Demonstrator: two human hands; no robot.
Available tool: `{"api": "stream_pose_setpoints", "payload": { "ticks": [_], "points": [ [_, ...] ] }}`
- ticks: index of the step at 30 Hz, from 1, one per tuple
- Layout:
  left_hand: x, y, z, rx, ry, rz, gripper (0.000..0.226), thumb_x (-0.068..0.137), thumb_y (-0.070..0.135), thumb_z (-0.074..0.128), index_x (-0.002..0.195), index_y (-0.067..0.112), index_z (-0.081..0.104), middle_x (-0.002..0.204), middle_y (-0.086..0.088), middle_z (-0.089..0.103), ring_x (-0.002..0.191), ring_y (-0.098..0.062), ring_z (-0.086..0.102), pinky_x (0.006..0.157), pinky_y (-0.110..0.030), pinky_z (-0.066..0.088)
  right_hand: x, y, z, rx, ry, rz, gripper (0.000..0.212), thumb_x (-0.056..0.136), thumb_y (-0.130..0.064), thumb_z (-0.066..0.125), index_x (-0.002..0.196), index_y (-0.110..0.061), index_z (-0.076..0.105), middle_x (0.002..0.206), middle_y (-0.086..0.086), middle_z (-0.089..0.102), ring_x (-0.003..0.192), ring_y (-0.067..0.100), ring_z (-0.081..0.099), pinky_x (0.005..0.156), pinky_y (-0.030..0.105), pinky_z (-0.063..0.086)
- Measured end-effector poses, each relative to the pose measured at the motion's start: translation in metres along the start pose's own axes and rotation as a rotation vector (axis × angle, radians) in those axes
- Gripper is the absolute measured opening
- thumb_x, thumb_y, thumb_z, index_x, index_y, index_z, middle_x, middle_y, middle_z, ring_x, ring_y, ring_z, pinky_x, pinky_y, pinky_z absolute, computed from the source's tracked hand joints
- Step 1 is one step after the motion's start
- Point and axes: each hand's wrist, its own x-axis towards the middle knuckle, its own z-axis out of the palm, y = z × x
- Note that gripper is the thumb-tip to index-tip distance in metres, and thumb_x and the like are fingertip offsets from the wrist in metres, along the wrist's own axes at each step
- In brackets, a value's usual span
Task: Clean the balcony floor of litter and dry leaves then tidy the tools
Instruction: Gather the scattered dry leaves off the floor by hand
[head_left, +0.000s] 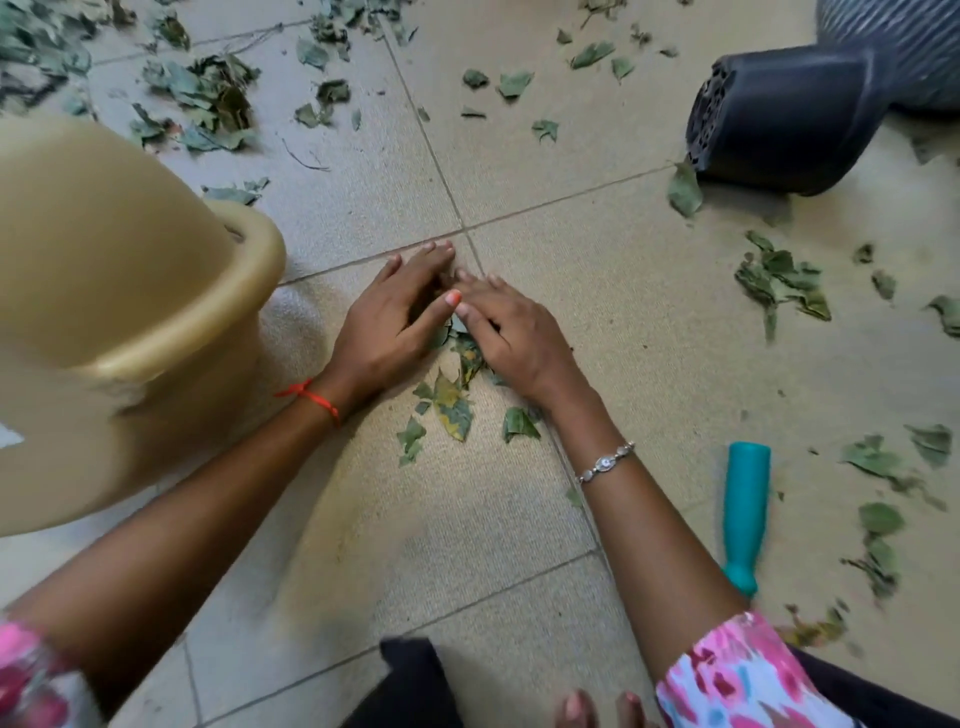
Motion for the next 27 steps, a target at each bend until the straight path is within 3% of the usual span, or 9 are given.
{"api": "stream_pose_setpoints", "payload": {
  "ticks": [5,8,11,14,16,18,20,24,27],
  "points": [
    [0.000,0.005,-0.007,-0.062,-0.051,-0.034,0.069,0.083,0.056,0.034,0.140,0.018,0.043,0.145,-0.001,0.043,0.134,-0.015,0.038,0.113,-0.045,0.027,-0.003,-0.011,-0.004,-0.019,0.020,0.057,0.039,0.100,-0.029,0.037,0.137,-0.021,0.047,0.146,-0.001,0.041,0.139,0.022,0.031,0.111,0.037,0.030],
    [-0.001,0.008,-0.007,-0.043,-0.066,-0.022,0.066,0.085,0.051,0.036,0.141,0.017,0.040,0.148,-0.001,0.039,0.133,-0.007,0.033,0.116,-0.040,0.022,-0.011,-0.018,0.002,-0.016,0.053,0.093,0.039,0.100,-0.029,0.037,0.137,-0.021,0.047,0.147,-0.002,0.039,0.139,0.022,0.030,0.111,0.036,0.030],
    [-0.011,0.011,-0.006,-0.022,-0.092,-0.008,0.057,0.091,0.040,0.035,0.144,0.018,0.035,0.152,0.002,0.031,0.130,0.003,0.024,0.116,-0.026,0.013,-0.025,-0.024,0.011,0.031,0.092,0.126,0.039,0.100,-0.026,0.038,0.137,-0.021,0.047,0.147,0.000,0.040,0.139,0.024,0.030,0.110,0.037,0.029],
    [-0.035,0.014,0.000,-0.061,-0.067,-0.012,0.048,0.098,0.035,0.034,0.144,0.020,0.036,0.151,0.004,0.032,0.132,0.001,0.025,0.115,-0.028,0.016,-0.043,-0.031,0.017,0.222,0.109,0.212,0.038,0.097,-0.030,0.042,0.125,-0.011,0.060,0.129,0.013,0.059,0.123,0.029,0.050,0.103,0.040,0.041],
    [-0.046,0.015,0.005,-0.077,-0.050,-0.004,0.052,0.094,0.041,0.032,0.142,0.022,0.039,0.149,0.005,0.036,0.133,-0.002,0.028,0.114,-0.029,0.020,-0.058,-0.036,0.013,0.523,0.258,0.269,0.038,0.094,-0.029,0.044,0.104,-0.001,0.069,0.103,0.024,0.067,0.100,0.038,0.061,0.088,0.051,0.049],
    [-0.047,0.013,0.006,-0.138,-0.055,-0.025,0.055,0.091,0.047,0.032,0.141,0.025,0.041,0.146,0.005,0.040,0.134,-0.007,0.033,0.112,-0.031,0.025,-0.078,-0.035,0.009,0.670,0.491,0.317,0.036,0.093,-0.025,0.042,0.101,-0.003,0.070,0.104,0.025,0.066,0.103,0.038,0.061,0.091,0.046,0.049],
    [-0.044,0.008,0.006,-0.180,-0.059,-0.034,0.057,0.090,0.051,0.035,0.141,0.027,0.041,0.145,0.005,0.043,0.133,-0.008,0.036,0.113,-0.036,0.029,-0.101,-0.033,0.010,0.595,0.673,0.369,0.034,0.096,-0.023,0.041,0.111,-0.006,0.067,0.120,0.013,0.064,0.117,0.020,0.057,0.100,0.026,0.045],
    [-0.042,0.008,0.008,-0.071,-0.073,0.035,0.067,0.084,0.058,0.037,0.142,0.025,0.040,0.145,0.002,0.043,0.132,-0.013,0.038,0.112,-0.041,0.030,-0.127,-0.022,0.032,0.153,0.638,0.511,0.050,0.097,-0.036,0.029,0.137,-0.009,0.043,0.148,0.007,0.037,0.140,0.015,0.027,0.118,0.032,0.017],
    [-0.042,0.011,0.007,-0.009,-0.070,0.095,0.068,0.084,0.057,0.036,0.142,0.021,0.039,0.148,0.001,0.039,0.134,-0.011,0.032,0.115,-0.040,0.022,-0.124,-0.030,0.051,-0.140,0.588,0.500,0.060,0.097,-0.045,0.020,0.144,-0.009,0.030,0.153,0.009,0.027,0.144,0.018,0.017,0.117,0.028,0.004]
  ]
}}
